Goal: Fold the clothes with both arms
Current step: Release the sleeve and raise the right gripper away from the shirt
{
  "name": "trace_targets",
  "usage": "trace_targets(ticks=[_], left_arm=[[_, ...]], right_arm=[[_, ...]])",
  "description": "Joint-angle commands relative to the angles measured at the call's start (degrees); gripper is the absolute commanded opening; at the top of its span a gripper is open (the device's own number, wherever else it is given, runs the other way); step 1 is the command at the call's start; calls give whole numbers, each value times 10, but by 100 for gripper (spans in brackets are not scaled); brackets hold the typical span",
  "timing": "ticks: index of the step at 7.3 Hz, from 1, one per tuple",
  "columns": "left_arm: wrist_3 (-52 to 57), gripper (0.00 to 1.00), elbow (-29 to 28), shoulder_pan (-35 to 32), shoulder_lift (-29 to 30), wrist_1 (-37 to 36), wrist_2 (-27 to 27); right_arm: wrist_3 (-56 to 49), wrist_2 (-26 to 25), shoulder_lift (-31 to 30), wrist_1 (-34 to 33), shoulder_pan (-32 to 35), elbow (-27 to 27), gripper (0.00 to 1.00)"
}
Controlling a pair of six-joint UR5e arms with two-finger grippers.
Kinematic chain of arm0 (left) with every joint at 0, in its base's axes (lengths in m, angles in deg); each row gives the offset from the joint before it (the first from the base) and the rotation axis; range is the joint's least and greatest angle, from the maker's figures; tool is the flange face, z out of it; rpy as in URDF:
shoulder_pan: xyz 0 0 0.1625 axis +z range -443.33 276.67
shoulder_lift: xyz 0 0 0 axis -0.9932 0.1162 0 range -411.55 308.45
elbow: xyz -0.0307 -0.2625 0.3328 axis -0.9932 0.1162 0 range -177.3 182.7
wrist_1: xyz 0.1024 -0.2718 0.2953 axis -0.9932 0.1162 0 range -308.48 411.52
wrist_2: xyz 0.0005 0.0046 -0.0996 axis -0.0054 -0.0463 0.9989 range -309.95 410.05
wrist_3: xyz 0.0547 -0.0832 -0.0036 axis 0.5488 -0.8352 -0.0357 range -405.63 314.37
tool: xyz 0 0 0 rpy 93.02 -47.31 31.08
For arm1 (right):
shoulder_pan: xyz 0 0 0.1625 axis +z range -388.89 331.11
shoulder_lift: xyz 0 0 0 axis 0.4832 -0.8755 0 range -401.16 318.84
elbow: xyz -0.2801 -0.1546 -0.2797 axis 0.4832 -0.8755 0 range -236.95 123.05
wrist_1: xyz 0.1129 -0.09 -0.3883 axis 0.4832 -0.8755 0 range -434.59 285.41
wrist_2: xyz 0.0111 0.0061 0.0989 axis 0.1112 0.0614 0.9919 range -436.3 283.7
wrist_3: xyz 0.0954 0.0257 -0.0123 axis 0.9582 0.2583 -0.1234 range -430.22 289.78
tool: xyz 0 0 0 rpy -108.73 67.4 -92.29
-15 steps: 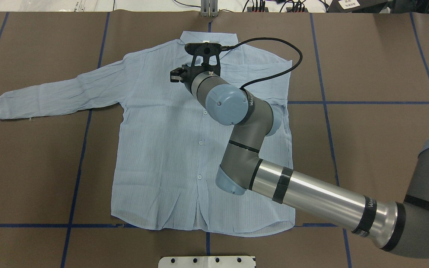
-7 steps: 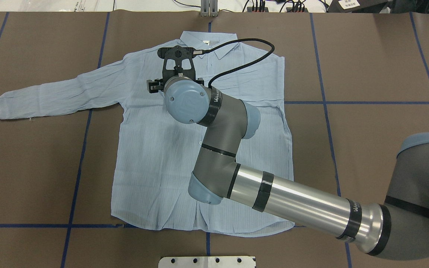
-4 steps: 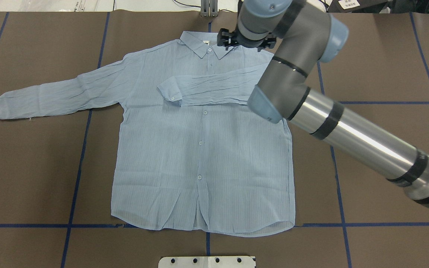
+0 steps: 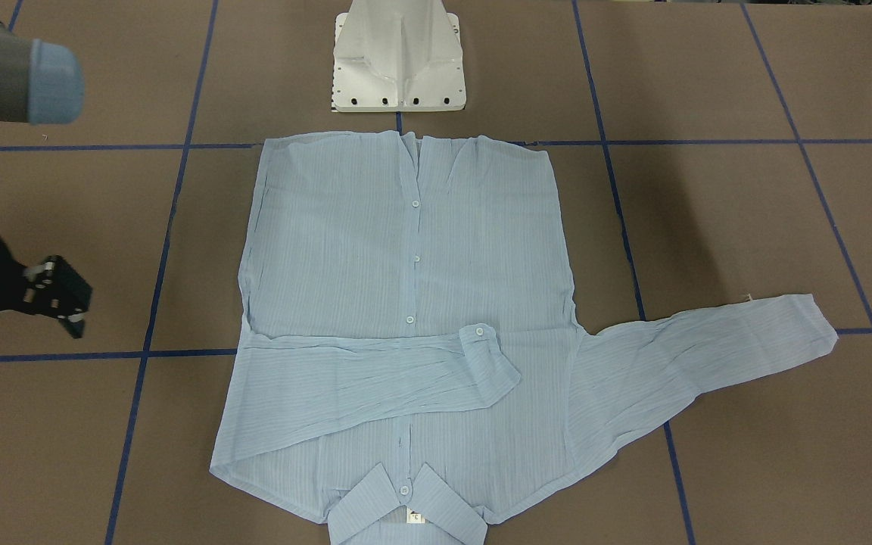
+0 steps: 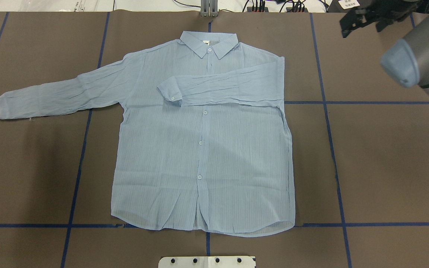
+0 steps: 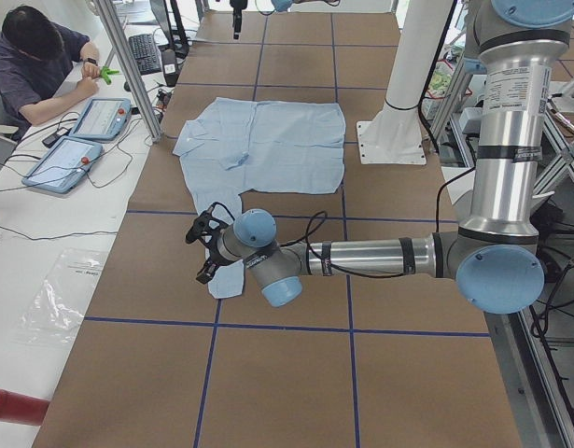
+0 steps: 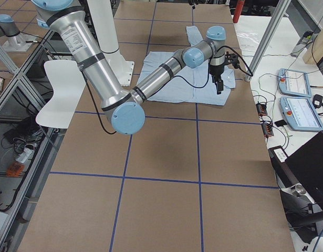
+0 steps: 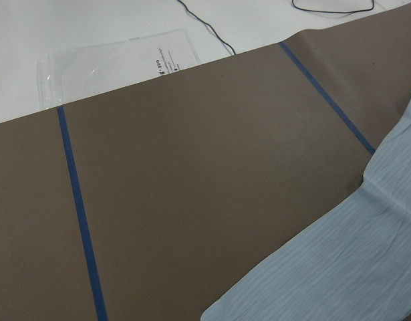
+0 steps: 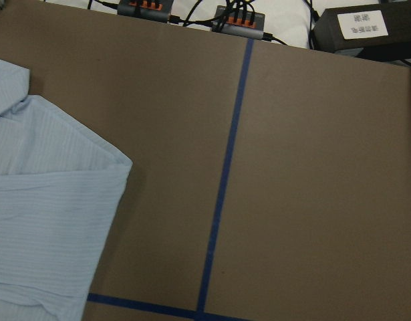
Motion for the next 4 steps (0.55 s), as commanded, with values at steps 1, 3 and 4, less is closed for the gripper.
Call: trace_targets(ticks=[1,3,4], left_arm=[[-112,75,-61,70,0,90,-61],[-183,64,-102,124,0,141,-104],[-183,64,-120,135,0,159,-106]], right_arm=[[-44,22,-58,2,49,20,100],[-44,20,-62,2,49,27,100],[-44,19,-66,2,49,27,100]])
